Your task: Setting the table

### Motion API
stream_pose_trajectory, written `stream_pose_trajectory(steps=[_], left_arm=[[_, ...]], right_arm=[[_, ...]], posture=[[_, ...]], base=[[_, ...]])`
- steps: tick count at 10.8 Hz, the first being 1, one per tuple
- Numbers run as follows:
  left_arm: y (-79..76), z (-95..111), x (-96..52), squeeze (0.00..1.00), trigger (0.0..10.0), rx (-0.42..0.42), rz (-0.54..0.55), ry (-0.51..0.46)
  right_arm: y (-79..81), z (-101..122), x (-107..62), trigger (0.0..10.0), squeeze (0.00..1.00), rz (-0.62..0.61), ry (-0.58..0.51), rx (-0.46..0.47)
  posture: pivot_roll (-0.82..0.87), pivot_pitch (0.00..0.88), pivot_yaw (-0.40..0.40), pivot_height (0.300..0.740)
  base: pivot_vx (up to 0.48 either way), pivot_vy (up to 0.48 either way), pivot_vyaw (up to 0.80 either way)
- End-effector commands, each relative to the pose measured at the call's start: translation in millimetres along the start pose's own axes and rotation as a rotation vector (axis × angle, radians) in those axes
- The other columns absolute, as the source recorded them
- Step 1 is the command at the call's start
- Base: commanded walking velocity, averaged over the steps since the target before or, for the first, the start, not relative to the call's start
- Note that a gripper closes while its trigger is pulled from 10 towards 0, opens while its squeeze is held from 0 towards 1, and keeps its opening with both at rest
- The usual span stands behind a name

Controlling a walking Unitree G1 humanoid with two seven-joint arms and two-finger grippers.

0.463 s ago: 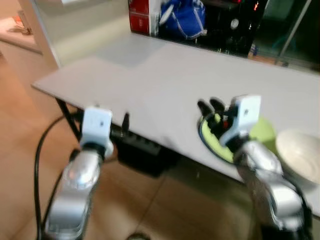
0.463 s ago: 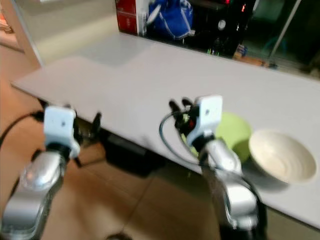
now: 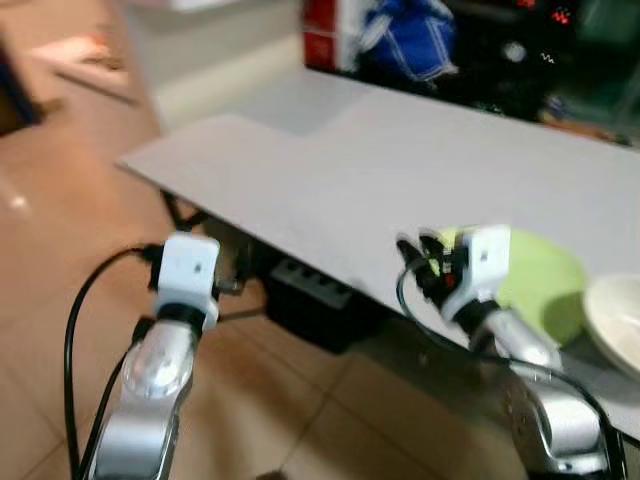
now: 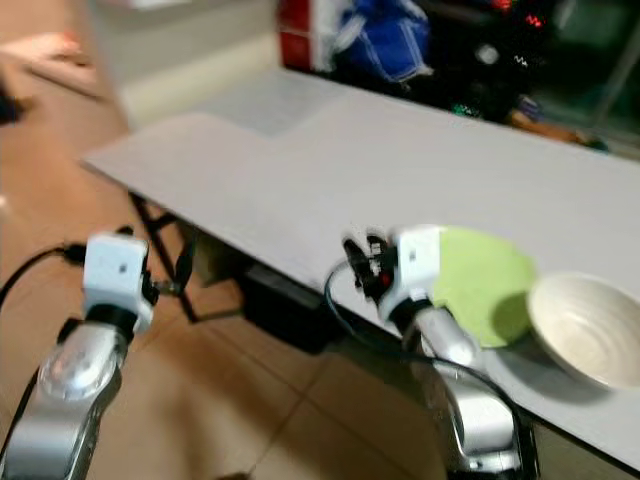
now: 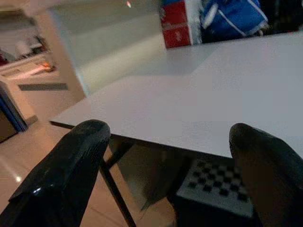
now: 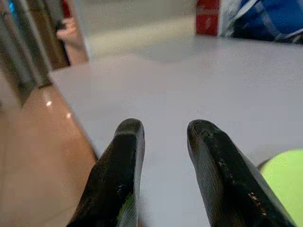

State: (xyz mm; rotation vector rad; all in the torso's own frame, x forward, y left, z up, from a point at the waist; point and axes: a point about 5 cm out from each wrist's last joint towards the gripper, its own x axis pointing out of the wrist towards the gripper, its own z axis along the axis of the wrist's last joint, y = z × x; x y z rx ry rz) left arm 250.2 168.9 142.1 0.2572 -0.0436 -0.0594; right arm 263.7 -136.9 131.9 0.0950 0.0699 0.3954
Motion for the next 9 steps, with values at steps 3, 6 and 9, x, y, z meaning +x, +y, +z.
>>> stream_pose_trajectory(steps=[3, 6, 9], left_arm=[[-1.6, 2, 0.1, 0.00, 10.0, -0.017, -0.004, -0.049], [1.1, 3, -4.6, 0.00, 10.0, -0.015, 0.020, -0.064], [7.6, -3, -7.7, 0.00, 10.0, -0.032, 0.055, -0.055]], right_arm=[[2.5, 5, 0.3, 10.0, 0.00, 0.049, -0.035, -0.029], [-5.3, 0, 3.3, 10.0, 0.00, 0.026, -0.043, -0.010], [-10.2, -2, 7.4, 10.0, 0.00, -0.026, -0.054, -0.033]], posture=[[0.02, 0.000, -0.009, 0.740], [0.06, 0.000, -0.017, 0.740], [0.05, 0.000, -0.025, 0.740]], base=[[0.000, 0.000, 0.80], [0.096, 0.000, 0.80], [0.337, 0.000, 0.80]])
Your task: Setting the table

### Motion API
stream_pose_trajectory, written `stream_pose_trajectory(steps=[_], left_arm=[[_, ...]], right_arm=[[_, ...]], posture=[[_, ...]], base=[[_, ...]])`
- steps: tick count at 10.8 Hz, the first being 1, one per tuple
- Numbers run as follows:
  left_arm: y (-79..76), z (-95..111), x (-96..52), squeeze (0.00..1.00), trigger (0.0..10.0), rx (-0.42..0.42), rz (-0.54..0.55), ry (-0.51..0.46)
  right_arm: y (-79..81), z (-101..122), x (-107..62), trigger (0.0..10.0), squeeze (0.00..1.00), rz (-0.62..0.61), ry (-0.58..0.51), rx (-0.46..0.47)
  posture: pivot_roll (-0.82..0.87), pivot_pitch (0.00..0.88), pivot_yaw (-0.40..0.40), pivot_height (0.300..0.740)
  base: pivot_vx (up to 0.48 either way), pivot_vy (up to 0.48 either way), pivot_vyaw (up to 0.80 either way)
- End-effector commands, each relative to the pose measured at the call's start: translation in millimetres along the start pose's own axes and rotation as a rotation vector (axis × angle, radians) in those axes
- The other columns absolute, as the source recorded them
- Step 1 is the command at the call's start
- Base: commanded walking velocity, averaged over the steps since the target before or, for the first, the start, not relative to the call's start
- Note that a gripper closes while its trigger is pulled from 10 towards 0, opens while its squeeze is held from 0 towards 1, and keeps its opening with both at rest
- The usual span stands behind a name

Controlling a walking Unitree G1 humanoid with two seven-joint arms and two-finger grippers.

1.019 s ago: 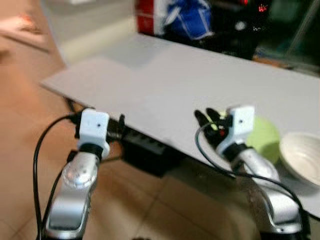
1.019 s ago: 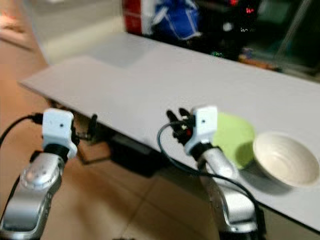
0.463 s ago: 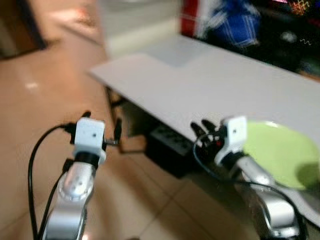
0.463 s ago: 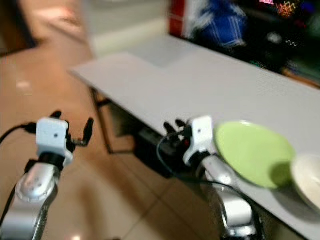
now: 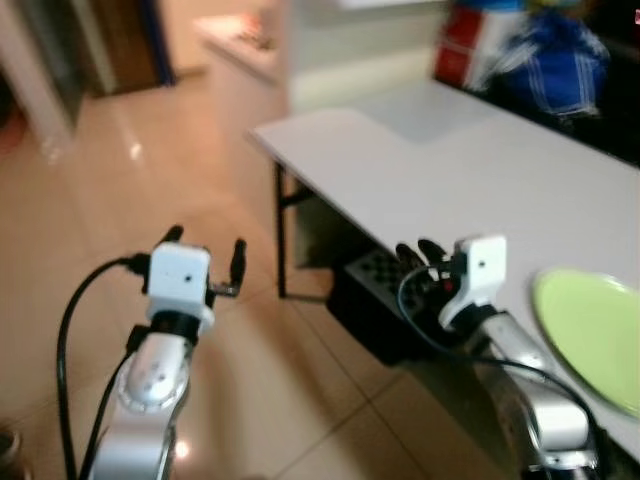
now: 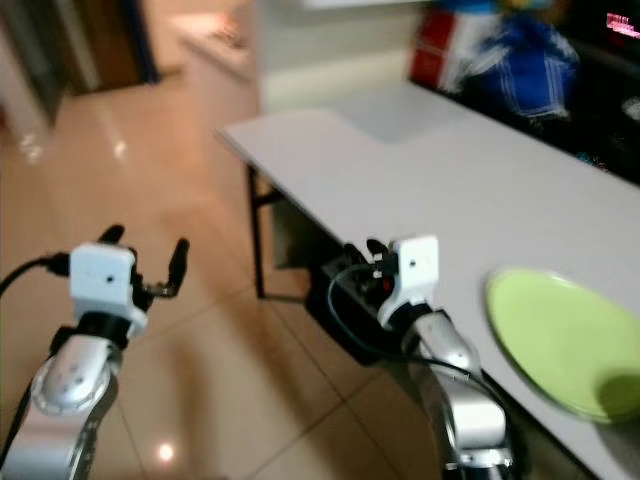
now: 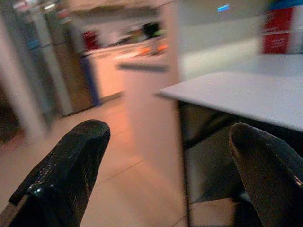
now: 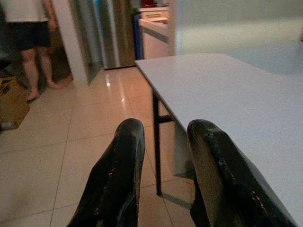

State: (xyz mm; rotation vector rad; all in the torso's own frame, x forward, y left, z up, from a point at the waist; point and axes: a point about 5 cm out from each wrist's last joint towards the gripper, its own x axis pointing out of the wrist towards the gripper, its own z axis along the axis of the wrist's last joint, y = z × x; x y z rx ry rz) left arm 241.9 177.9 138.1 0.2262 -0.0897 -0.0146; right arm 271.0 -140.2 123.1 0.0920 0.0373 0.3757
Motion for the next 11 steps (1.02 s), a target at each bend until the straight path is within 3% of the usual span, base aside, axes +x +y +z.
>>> stream_pose_trajectory(steps=[1, 4, 8, 11], left_arm=[[3.2, -1, 0.8, 0.00, 10.0, -0.014, 0.029, -0.004], [1.6, -1, 0.0, 0.00, 10.0, -0.007, 0.028, -0.011], [8.1, 3, -0.7, 0.00, 10.0, 0.006, 0.044, -0.027], [7.4, 3, 0.9, 0.00, 10.0, 0.011, 0.040, -0.024]], right_arm=[[-6.5, 8, 2.3, 10.0, 0.00, -0.033, -0.035, -0.033], [-12.9, 11, 3.6, 10.0, 0.00, -0.025, -0.051, -0.046], [1.4, 12, 10.7, 10.0, 0.00, 0.054, -0.059, -0.075], [-3.5, 15, 11.8, 10.0, 0.00, 0.019, -0.070, -0.058]], posture=[[0.04, 0.000, -0.027, 0.740], [0.06, 0.000, -0.044, 0.740], [0.06, 0.000, -0.053, 0.740], [0.07, 0.000, -0.055, 0.740]], base=[[0.341, 0.000, 0.80], [0.346, 0.000, 0.80], [0.361, 0.000, 0.80], [0.364, 0.000, 0.68]])
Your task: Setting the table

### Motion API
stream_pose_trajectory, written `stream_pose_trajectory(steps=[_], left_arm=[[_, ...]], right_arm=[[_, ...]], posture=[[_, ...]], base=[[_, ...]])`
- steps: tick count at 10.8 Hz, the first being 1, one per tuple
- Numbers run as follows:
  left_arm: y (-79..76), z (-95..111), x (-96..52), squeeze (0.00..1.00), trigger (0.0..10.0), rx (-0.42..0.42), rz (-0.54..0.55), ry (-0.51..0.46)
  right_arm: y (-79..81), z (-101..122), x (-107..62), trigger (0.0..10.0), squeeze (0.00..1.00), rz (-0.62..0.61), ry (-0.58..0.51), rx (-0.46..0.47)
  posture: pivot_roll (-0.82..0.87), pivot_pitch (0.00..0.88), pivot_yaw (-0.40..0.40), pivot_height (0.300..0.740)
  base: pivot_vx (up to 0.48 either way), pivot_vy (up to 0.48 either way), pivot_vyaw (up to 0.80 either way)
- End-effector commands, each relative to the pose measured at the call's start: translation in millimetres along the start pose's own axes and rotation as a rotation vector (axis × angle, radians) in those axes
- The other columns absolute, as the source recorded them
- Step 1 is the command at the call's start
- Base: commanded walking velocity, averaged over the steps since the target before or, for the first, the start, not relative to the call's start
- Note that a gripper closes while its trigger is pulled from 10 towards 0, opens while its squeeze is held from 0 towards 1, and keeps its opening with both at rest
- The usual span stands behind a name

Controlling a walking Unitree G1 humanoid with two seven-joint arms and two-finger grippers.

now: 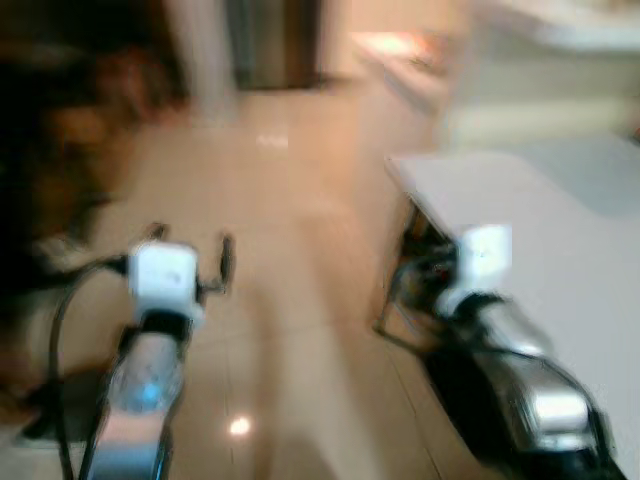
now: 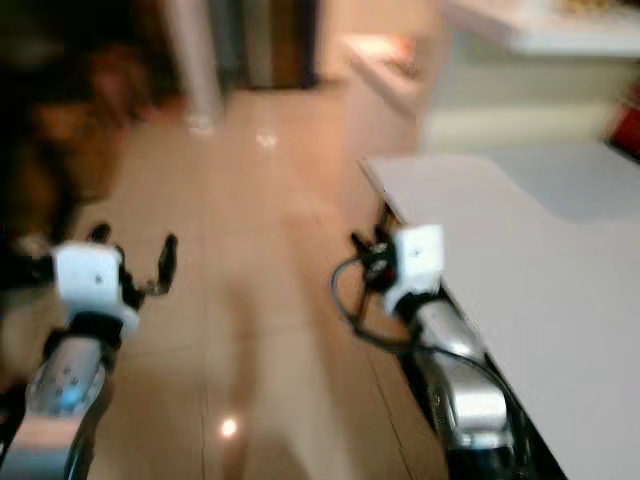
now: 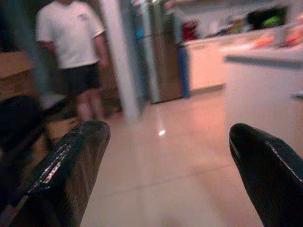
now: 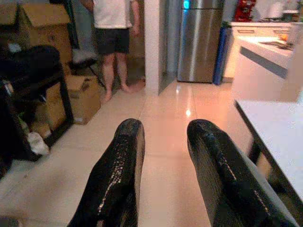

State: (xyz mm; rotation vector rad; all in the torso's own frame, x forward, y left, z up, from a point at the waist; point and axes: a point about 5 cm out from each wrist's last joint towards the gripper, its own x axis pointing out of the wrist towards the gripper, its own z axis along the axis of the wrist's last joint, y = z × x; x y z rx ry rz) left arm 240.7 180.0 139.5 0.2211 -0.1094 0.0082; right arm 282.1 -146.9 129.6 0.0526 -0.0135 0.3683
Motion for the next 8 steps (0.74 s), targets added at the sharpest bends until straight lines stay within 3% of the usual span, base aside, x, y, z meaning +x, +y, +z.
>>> stream_pose_trajectory(steps=[1, 3, 6, 8], left_arm=[[5.4, 4, 1.9, 0.00, 10.0, 0.018, 0.016, -0.010], [10.8, -1, 9.6, 0.00, 10.0, 0.011, 0.050, 0.002], [0.6, 2, 8.2, 0.00, 10.0, 0.017, 0.000, -0.009], [3.3, 0, 7.7, 0.00, 10.0, 0.009, 0.008, -0.002]], right_arm=[[5.6, 6, 6.5, 10.0, 0.00, 0.024, -0.026, 0.018], [12.1, 3, 6.7, 10.0, 0.00, 0.032, -0.007, -0.011], [-13.7, 2, 2.3, 10.0, 0.00, -0.057, 0.008, -0.010], [-6.9, 2, 8.8, 10.0, 0.00, -0.055, 0.010, -0.026]], posture=[[0.08, 0.000, -0.059, 0.740], [0.05, 0.000, -0.052, 0.740], [0.07, 0.000, -0.067, 0.740], [0.05, 0.000, -0.067, 0.740]], base=[[0.368, 0.000, 0.00], [0.373, 0.000, 0.00], [0.375, 0.000, 0.00], [0.409, 0.000, 0.00]])
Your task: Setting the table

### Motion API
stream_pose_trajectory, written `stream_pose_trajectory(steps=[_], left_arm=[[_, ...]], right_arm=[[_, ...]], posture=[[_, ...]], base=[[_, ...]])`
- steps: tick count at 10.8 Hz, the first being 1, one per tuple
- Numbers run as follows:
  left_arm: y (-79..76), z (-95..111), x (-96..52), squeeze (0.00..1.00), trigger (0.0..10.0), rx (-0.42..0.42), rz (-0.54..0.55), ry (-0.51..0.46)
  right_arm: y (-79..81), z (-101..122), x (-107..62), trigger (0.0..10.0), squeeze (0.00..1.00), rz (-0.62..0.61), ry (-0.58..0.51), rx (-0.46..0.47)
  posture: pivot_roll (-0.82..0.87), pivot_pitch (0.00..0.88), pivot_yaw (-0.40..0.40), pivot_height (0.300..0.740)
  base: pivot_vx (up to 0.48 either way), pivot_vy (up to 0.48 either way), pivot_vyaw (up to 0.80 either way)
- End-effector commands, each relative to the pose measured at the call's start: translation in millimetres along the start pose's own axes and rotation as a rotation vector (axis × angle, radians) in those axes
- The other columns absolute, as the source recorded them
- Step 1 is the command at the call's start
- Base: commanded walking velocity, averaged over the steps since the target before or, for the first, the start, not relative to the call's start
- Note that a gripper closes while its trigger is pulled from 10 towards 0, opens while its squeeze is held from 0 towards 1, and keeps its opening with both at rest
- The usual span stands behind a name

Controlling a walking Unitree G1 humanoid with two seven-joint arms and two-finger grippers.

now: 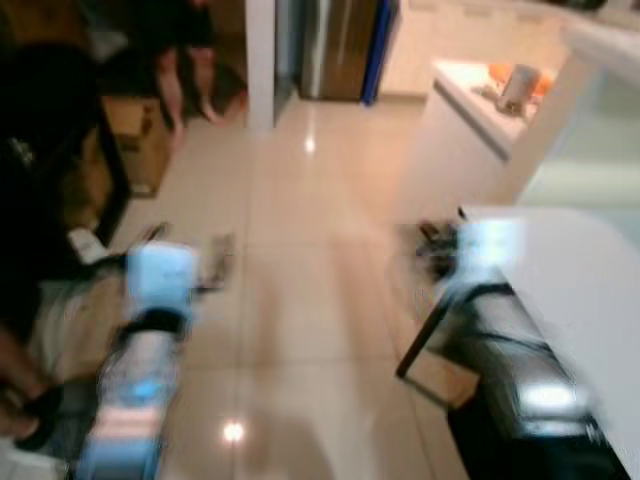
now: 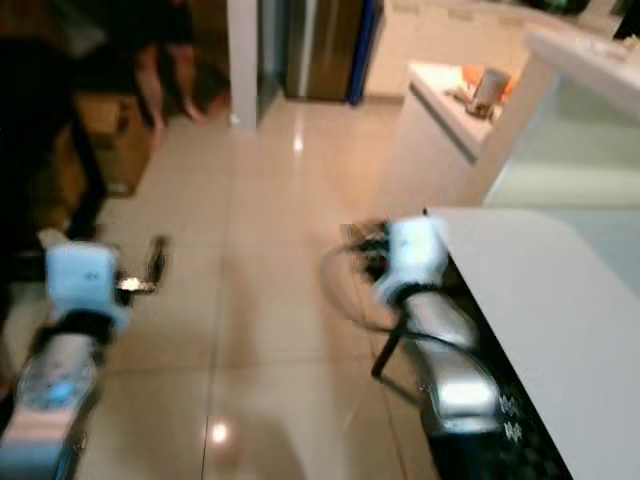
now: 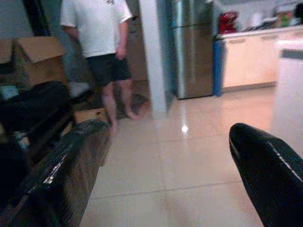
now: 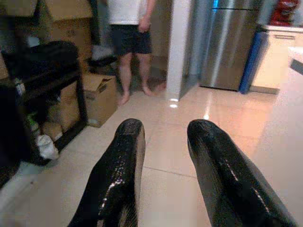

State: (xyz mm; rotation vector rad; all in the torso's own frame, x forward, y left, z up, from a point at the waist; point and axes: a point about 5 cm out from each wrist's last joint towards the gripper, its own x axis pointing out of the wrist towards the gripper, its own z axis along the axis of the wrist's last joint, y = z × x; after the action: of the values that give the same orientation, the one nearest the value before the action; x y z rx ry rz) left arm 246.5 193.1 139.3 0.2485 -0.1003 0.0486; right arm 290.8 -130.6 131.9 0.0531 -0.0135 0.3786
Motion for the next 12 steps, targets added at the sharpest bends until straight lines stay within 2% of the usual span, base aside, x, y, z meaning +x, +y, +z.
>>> stream_pose_trajectory(steps=[1, 3, 4, 6, 7, 9, 10, 12], left_arm=[[-10.1, 4, 2.1, 0.00, 10.0, -0.022, -0.034, -0.014], [-13.4, 2, 0.2, 0.00, 10.0, -0.005, -0.055, -0.005], [-12.8, 4, 1.9, 0.00, 10.0, -0.003, -0.060, -0.011], [-7.9, 2, 7.3, 0.00, 10.0, -0.017, -0.039, -0.008], [-9.9, 3, 9.7, 0.00, 10.0, -0.016, -0.053, -0.011], [-13.2, 2, 3.5, 0.00, 10.0, 0.005, -0.060, -0.005], [-11.0, 4, 1.4, 0.00, 10.0, 0.000, -0.059, -0.008], [-8.3, 0, 4.1, 0.00, 10.0, -0.014, -0.043, 0.002]], right_arm=[[-13.0, 3, -6.2, 10.0, 0.00, -0.040, 0.005, -0.035], [-17.4, 1, -6.0, 10.0, 0.00, -0.074, 0.004, -0.024], [-16.5, -1, -3.3, 10.0, 0.00, -0.111, 0.017, 0.003], [-15.8, 2, -5.5, 10.0, 0.00, -0.105, 0.023, -0.004], [-23.8, 6, -9.3, 10.0, 0.00, -0.127, 0.002, -0.026], [-32.6, -6, -13.1, 10.0, 0.00, -0.178, 0.038, 0.033], [-29.9, -7, -11.1, 10.0, 0.00, -0.171, 0.046, 0.050], [-20.4, -3, -9.3, 10.0, 0.00, -0.117, 0.035, 0.022]], posture=[[0.04, 0.000, -0.069, 0.740], [0.07, 0.000, -0.062, 0.740], [0.07, 0.000, -0.059, 0.740], [0.03, 0.000, -0.043, 0.740], [0.02, 0.000, -0.049, 0.740], [0.07, 0.000, -0.066, 0.740], [0.07, 0.000, -0.069, 0.740], [0.05, 0.000, -0.058, 0.740]], base=[[0.412, 0.000, 0.00], [0.412, 0.000, 0.80], [0.416, 0.000, 0.00], [0.414, 0.000, 0.00], [0.420, 0.000, 0.00], [0.412, 0.000, 0.00], [0.416, 0.000, 0.00], [0.412, 0.000, 0.00]])
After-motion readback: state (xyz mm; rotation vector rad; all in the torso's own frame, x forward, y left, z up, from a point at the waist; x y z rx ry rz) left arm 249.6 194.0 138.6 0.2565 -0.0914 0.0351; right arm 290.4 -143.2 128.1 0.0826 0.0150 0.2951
